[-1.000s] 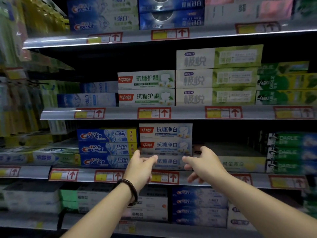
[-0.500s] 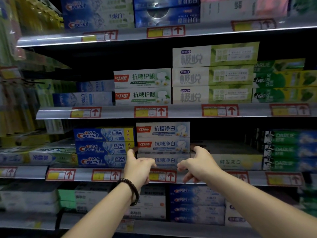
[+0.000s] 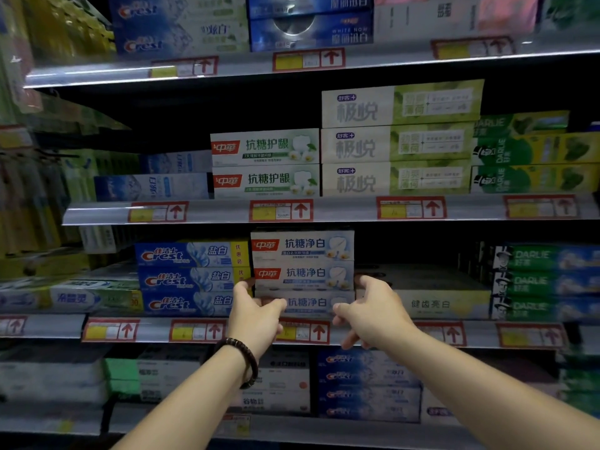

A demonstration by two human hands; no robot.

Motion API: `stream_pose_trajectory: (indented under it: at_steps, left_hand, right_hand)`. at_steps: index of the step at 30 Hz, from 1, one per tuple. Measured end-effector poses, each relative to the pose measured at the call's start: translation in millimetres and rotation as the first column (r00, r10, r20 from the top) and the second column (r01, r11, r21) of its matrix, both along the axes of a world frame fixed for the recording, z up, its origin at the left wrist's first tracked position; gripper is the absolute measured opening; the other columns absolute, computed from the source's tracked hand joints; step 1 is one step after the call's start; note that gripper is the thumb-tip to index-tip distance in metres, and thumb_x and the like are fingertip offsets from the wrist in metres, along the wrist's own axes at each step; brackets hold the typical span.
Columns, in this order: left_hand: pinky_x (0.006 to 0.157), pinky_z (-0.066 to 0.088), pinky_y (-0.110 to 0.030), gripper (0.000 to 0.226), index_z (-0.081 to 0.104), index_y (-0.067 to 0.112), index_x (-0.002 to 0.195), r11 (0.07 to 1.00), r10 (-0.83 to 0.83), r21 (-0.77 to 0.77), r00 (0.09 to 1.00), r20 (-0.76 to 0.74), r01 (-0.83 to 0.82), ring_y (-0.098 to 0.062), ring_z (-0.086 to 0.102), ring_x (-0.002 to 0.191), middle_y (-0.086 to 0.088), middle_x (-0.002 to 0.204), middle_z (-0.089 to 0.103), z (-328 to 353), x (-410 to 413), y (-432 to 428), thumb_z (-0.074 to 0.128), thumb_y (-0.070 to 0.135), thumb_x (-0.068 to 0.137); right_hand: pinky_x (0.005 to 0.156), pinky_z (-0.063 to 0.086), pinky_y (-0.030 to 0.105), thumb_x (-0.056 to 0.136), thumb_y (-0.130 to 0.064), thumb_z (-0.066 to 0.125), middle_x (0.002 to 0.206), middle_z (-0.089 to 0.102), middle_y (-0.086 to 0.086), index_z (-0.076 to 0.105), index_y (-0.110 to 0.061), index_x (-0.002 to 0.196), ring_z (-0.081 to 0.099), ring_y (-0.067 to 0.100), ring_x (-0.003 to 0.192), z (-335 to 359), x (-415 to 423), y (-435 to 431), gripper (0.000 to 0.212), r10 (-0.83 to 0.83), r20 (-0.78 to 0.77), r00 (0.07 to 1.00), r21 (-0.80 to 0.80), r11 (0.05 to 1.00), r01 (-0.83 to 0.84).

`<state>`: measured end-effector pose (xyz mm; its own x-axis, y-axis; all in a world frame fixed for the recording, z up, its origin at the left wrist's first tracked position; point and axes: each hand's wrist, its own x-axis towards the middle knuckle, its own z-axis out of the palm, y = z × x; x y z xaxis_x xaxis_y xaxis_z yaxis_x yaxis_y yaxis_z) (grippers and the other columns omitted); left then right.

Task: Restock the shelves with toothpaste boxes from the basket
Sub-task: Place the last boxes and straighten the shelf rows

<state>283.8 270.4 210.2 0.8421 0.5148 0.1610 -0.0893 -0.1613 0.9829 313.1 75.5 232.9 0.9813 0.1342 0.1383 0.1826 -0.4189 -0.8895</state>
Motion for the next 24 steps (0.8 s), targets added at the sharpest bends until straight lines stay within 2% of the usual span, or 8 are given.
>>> stream_pose_trajectory:
  at_steps: [3, 5, 7, 12, 16, 20, 22, 24]
  left_hand:
    - [0.057, 0.056, -0.030, 0.075, 0.027, 0.025, 0.154, 0.999, 0.035, 0.041, 0.999, -0.017, -0.035, -0.018, 0.069, 0.064, -0.006, 0.130, 0.060, -0.5, 0.4, -1.0, 0.072, 0.016, 0.095]
    - [0.061, 0.059, -0.033, 0.073, 0.029, 0.024, 0.153, 0.997, 0.059, 0.058, 0.998, -0.017, -0.058, -0.019, 0.071, 0.069, -0.003, 0.122, 0.063, -0.5, 0.6, -1.7, 0.073, 0.016, 0.095]
    - [0.066, 0.063, -0.038, 0.071, 0.031, 0.024, 0.151, 0.996, 0.066, 0.065, 0.997, -0.027, -0.064, -0.020, 0.071, 0.072, 0.000, 0.113, 0.065, -1.6, 1.2, -2.0, 0.073, 0.016, 0.094]
    - [0.070, 0.062, -0.038, 0.074, 0.027, 0.024, 0.153, 0.997, 0.049, 0.062, 0.997, -0.057, -0.045, -0.021, 0.071, 0.086, -0.001, 0.116, 0.063, -2.3, 0.0, -4.0, 0.073, 0.017, 0.095]
    - [0.074, 0.064, -0.041, 0.071, 0.032, 0.019, 0.153, 0.997, 0.049, 0.057, 0.995, -0.085, -0.044, -0.020, 0.071, 0.088, 0.006, 0.109, 0.060, -2.1, 0.8, -7.5, 0.073, 0.016, 0.095]
    - [0.085, 0.063, -0.053, 0.085, 0.033, 0.031, 0.149, 0.990, 0.098, 0.112, 0.989, -0.110, -0.086, -0.032, 0.070, 0.103, -0.010, 0.127, 0.064, -1.9, 0.0, -8.2, 0.076, 0.038, 0.076]
    - [0.085, 0.063, -0.054, 0.089, 0.034, 0.036, 0.146, 0.988, 0.101, 0.131, 0.989, -0.110, -0.086, -0.035, 0.070, 0.105, -0.014, 0.130, 0.064, -8.7, 6.0, -2.7, 0.071, 0.047, 0.065]
    - [0.085, 0.063, -0.054, 0.087, 0.036, 0.037, 0.144, 0.986, 0.094, 0.145, 0.990, -0.107, -0.078, -0.035, 0.070, 0.104, -0.014, 0.129, 0.064, -11.1, 6.8, -1.7, 0.069, 0.048, 0.065]
  right_hand:
    - [0.047, 0.055, 0.029, 0.103, -0.024, 0.067, 0.088, 0.078, -0.002, 0.031, -0.022, 0.164, 0.074, 0.016, 0.052, -4.6, 4.8, -1.7, 0.071, -0.097, 0.089, 0.991, -0.060, 0.993, 0.102]
    - [0.060, 0.063, 0.034, 0.103, -0.026, 0.067, 0.093, 0.078, -0.002, 0.039, -0.021, 0.161, 0.072, 0.012, 0.050, -5.8, 10.6, -4.0, 0.064, -0.162, 0.152, 0.975, -0.113, 0.977, 0.180]
    - [0.065, 0.064, 0.035, 0.103, -0.027, 0.066, 0.099, 0.077, -0.001, 0.047, -0.020, 0.156, 0.072, 0.010, 0.049, -7.6, 17.2, -5.6, 0.056, -0.211, 0.184, 0.960, -0.145, 0.960, 0.239]
    - [0.070, 0.066, 0.041, 0.094, -0.039, 0.069, 0.090, 0.077, -0.002, 0.063, -0.027, 0.140, 0.077, 0.021, 0.071, -13.5, 26.8, -5.1, 0.048, -0.309, 0.264, 0.914, -0.200, 0.909, 0.365]
    - [0.068, 0.066, 0.041, 0.090, -0.042, 0.068, 0.085, 0.075, -0.003, 0.071, -0.032, 0.123, 0.076, 0.023, 0.072, -17.2, 31.2, -4.2, 0.035, -0.337, 0.286, 0.897, -0.222, 0.887, 0.404]
    - [0.069, 0.066, 0.041, 0.093, -0.039, 0.069, 0.085, 0.075, -0.003, 0.074, -0.033, 0.119, 0.076, 0.023, 0.072, -16.4, 28.1, -5.1, 0.027, -0.311, 0.335, 0.889, -0.242, 0.884, 0.400]
    - [0.071, 0.066, 0.041, 0.095, -0.038, 0.068, 0.084, 0.075, -0.005, 0.076, -0.034, 0.113, 0.075, 0.022, 0.072, -16.0, 27.1, -6.4, 0.021, -0.290, 0.356, 0.888, -0.253, 0.885, 0.390]
    - [0.071, 0.066, 0.041, 0.095, -0.037, 0.068, 0.084, 0.075, -0.005, 0.077, -0.035, 0.110, 0.075, 0.021, 0.072, -15.1, 25.9, -6.9, 0.017, -0.276, 0.370, 0.887, -0.248, 0.891, 0.380]
